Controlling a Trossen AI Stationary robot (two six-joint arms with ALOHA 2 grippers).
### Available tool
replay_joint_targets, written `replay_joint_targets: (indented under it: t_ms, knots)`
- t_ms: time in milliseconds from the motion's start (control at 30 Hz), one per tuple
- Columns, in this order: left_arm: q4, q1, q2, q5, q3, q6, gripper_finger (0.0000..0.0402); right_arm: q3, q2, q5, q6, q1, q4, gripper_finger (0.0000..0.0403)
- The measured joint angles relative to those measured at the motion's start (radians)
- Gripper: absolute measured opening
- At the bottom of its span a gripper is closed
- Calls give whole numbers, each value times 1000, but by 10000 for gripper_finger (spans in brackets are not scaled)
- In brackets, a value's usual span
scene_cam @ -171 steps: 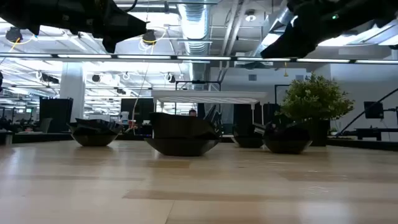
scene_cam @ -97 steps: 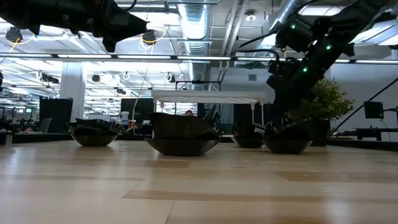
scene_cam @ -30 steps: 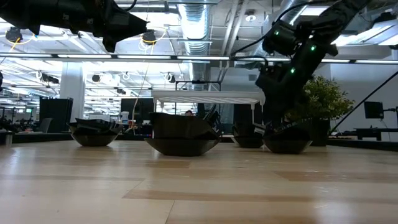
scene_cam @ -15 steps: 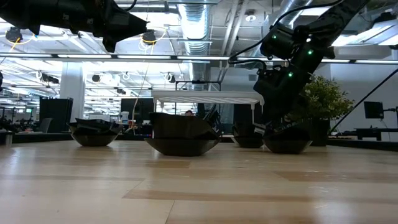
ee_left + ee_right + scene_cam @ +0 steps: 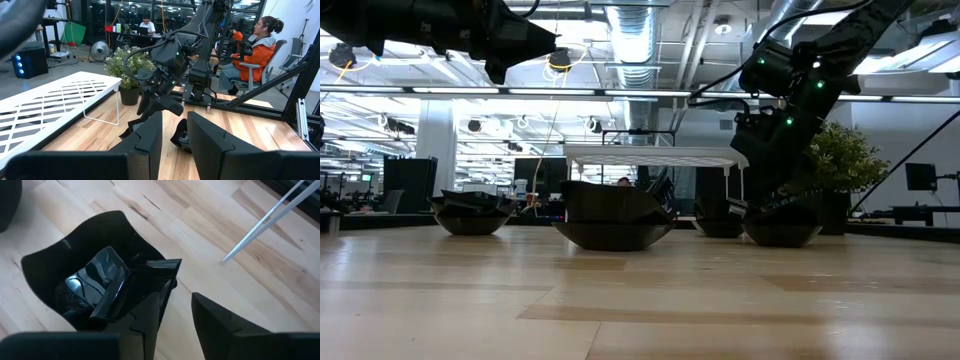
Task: Pick & Place Mini shaped plates
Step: Put the black square plate on the shelf
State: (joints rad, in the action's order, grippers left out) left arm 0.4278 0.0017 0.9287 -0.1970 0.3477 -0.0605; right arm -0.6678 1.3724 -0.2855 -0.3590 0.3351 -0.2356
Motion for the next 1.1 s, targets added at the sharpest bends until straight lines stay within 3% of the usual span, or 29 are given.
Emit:
replay_joint_targets:
  t_ms: [433,800,1100]
  knots:
    - [0,0,0,0,0,0,93,0,0,0,2,0,0,105]
    - [0,0,0,0,0,0,93,0,0,0,18,-2,1,61]
    - [0,0,0,0,0,0,93,0,0,0,29,-2,1,59]
